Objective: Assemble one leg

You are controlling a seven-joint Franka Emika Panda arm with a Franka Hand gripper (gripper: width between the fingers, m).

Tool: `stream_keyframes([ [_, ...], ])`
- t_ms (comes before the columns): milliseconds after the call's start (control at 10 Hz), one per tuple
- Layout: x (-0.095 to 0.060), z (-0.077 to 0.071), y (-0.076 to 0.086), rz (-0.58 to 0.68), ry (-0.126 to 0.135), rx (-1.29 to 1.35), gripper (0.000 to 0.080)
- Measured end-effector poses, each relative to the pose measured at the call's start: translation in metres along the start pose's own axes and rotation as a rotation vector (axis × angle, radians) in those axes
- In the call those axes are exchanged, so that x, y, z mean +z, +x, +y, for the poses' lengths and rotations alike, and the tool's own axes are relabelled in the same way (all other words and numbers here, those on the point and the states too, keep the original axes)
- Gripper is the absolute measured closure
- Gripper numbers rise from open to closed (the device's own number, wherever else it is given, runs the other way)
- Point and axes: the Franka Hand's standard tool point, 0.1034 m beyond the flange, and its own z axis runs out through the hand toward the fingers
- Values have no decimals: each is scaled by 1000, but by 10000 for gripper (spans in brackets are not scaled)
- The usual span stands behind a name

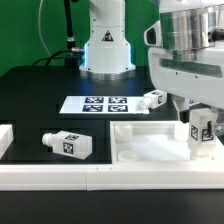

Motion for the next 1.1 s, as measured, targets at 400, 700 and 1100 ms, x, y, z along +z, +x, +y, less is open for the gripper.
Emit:
stream_keyframes([
  [400, 3, -3, -12, 4, -12, -420, 151],
  [700, 1, -4, -9, 28, -40, -862, 151],
  [1100, 1, -8, -11, 57, -52, -1135, 278],
])
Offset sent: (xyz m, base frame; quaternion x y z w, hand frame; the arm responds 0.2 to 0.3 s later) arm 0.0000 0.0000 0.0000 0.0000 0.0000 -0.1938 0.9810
